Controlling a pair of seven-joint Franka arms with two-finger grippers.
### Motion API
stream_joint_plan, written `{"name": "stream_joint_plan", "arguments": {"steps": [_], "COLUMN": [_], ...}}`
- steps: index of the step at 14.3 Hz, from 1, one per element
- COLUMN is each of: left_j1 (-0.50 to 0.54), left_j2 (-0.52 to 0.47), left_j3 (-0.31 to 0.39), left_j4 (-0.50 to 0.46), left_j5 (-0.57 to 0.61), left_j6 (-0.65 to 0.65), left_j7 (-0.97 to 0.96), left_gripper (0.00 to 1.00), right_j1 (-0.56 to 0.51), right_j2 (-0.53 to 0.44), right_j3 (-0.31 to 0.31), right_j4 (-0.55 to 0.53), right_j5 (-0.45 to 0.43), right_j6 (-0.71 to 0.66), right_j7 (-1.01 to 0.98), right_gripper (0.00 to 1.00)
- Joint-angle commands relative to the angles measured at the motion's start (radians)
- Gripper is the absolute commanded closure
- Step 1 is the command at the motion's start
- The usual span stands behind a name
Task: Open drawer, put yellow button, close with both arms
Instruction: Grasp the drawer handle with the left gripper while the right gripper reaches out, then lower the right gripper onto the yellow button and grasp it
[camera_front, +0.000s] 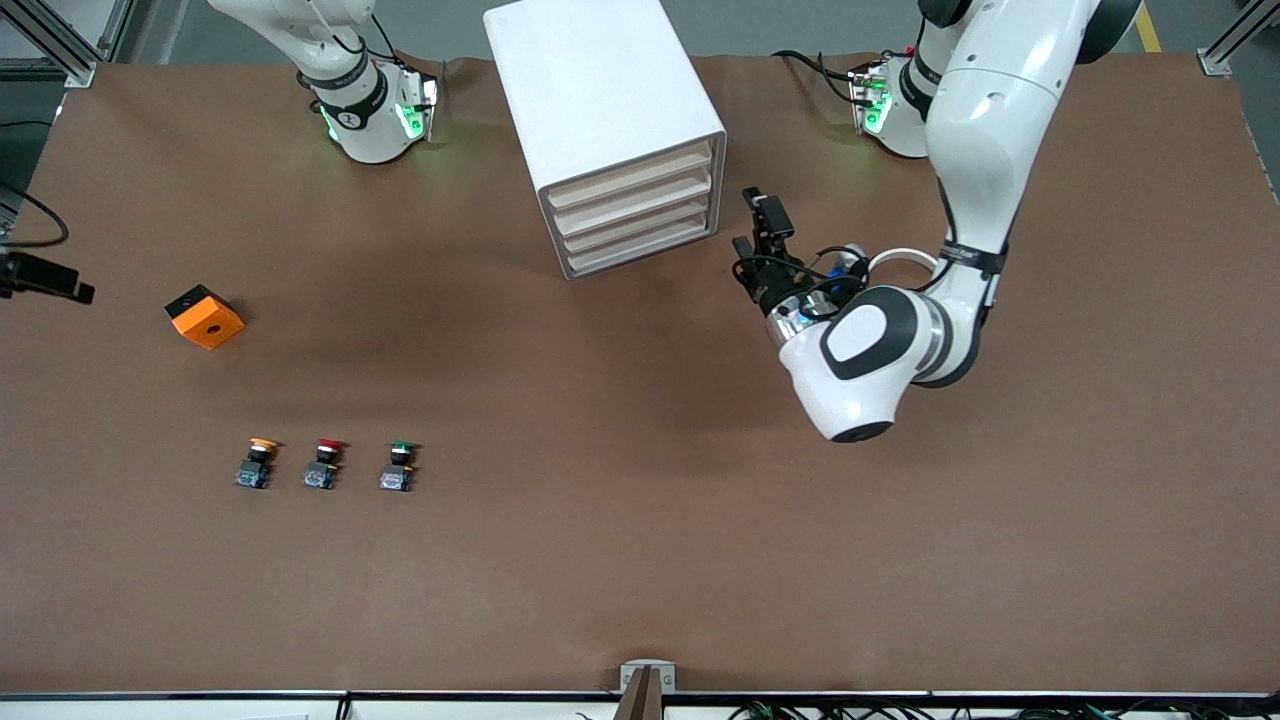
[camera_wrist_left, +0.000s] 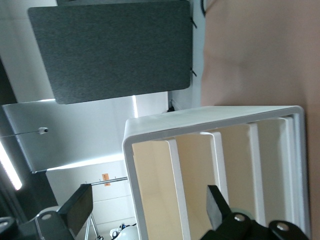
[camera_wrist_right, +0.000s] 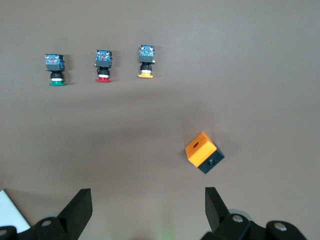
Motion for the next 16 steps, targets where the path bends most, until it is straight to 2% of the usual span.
{"name": "stream_joint_plan", "arguments": {"steps": [1,2,4,5,8,11,16], "left_j1": [-0.026,-0.039,-0.059,-0.070,-0.081,-0.102,-0.144], "left_j2": [0.037,0.043,0.057,0.061,0.074,0.081,0.086], "left_j3": [0.005,0.005,0.005,0.005,0.005,0.005,0.005], "left_j4": [0.006,0.006,0.008,0.008,0.008,0.006,0.004], "left_j5": [-0.048,-0.056,-0.065,-0.065,-0.065,-0.065,-0.085], "left_j6": [-0.008,-0.001,0.013,0.016,0.034,0.042,0.065], "left_j7": [-0.022,-0.022,-0.022,-0.022,-0.022,-0.020,-0.020], "left_gripper": [0.23,0.25,0.41,0.44,0.44,0.44,0.44], "right_j1": [-0.001,0.002,-0.010,-0.019,-0.048,-0.037,-0.018], "right_j2": [0.034,0.058,0.106,0.128,0.171,0.220,0.336], "right_j3": [0.007,0.007,0.007,0.007,0.008,0.010,0.013], "right_j4": [0.024,0.012,-0.019,-0.028,-0.031,-0.037,-0.039], "right_j5": [-0.014,-0.029,-0.039,-0.039,-0.017,0.021,0.081], "right_j6": [0.082,0.122,0.211,0.245,0.291,0.368,0.515], "right_j7": [-0.037,-0.033,-0.027,-0.025,-0.013,0.100,0.107], "right_gripper": [0.00,0.00,0.00,0.00,0.00,0.00,0.00]}}
